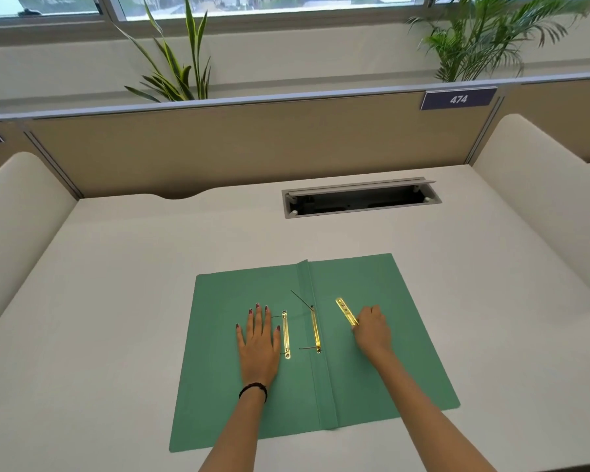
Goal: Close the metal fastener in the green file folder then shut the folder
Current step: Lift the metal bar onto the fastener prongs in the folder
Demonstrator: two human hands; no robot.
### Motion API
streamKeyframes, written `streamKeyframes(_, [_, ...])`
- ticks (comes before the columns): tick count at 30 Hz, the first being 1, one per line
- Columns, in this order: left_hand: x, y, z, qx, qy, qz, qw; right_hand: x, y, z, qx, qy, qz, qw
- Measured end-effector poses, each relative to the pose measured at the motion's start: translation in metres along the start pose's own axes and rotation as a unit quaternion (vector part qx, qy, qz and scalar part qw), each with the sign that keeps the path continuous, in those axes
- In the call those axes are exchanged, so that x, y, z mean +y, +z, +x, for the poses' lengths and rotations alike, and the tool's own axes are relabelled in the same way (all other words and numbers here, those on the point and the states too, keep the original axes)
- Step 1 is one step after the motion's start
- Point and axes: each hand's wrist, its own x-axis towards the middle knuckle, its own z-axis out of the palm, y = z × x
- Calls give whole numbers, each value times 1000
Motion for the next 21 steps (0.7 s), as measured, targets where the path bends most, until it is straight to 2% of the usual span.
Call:
streamKeyframes(8, [0,3,-18,4,-11,0,1000,3,0,-10,-3,26,24,999])
streamKeyframes(11, [11,1,-22,16,-19,-99,995,6,2,-11,0,27,52,998])
streamKeyframes(15, [33,-7,-23,45,-35,-269,961,9,1,-10,0,60,152,987])
streamKeyframes(21, [48,-21,-8,21,-28,-325,945,13,-8,-3,5,77,281,957])
